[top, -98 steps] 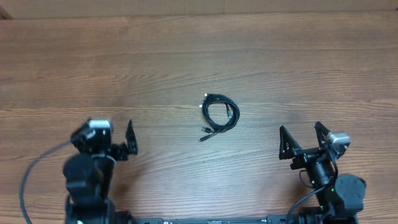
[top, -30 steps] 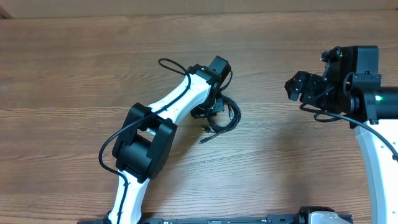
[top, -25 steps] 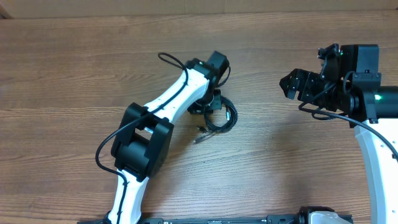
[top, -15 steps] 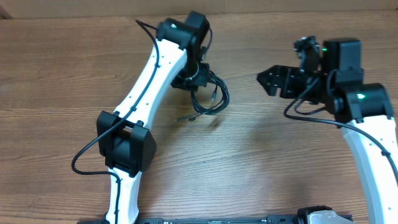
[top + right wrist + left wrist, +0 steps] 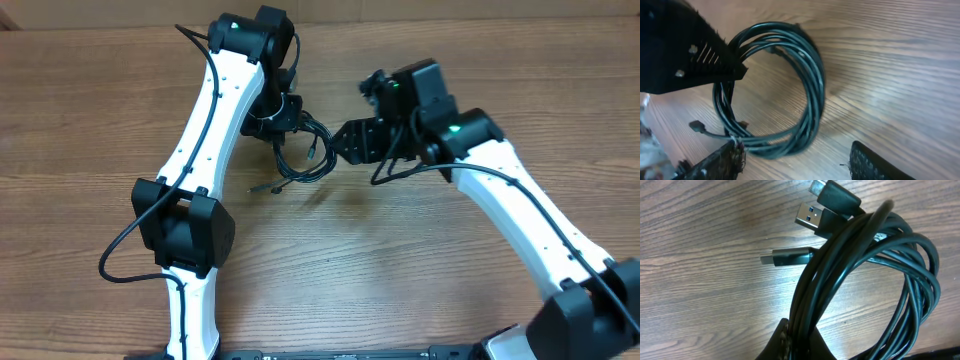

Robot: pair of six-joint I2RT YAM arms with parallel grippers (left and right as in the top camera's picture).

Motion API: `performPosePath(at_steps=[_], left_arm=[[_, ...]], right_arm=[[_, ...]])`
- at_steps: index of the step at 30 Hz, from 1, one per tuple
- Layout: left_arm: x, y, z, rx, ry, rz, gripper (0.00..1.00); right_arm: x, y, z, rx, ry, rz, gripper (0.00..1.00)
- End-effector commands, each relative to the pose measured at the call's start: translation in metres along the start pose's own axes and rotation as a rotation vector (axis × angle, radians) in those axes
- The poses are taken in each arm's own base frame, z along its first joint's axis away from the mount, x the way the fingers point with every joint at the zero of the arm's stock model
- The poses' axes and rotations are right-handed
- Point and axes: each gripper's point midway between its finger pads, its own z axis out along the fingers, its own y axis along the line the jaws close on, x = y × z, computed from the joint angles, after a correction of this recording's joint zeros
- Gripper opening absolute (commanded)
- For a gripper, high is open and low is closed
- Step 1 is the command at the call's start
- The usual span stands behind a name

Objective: Untangle cables

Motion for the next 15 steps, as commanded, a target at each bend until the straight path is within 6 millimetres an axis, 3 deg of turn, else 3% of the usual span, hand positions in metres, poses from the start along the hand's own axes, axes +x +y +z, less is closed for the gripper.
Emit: performPosePath(at_steps=[1,7,14,15], left_arm=[[0.000,-0.004,-0.017,0.008,-0.043,0.069,0.04],[0.002,-0.006,-0.027,0.020,-0.067,0.072,0.04],[0.006,-0.010,-0.043,0.059,-0.105,0.079,0.04],[0.007,-0.012,-0.046,0.072,-0.111,0.086,0.04]], right_arm=[[-0.006,0.013,0.011,-0.033,-0.003,-0.108,0.66],[0.001,-0.003,0.043,-0.024,0.047,-0.088,0.60],[-0.006,0.004,0.049,-0.075,0.020,-0.129,0.46],[-0.006,0.004,0.049,-0.079,0.021,-0.129,0.41]])
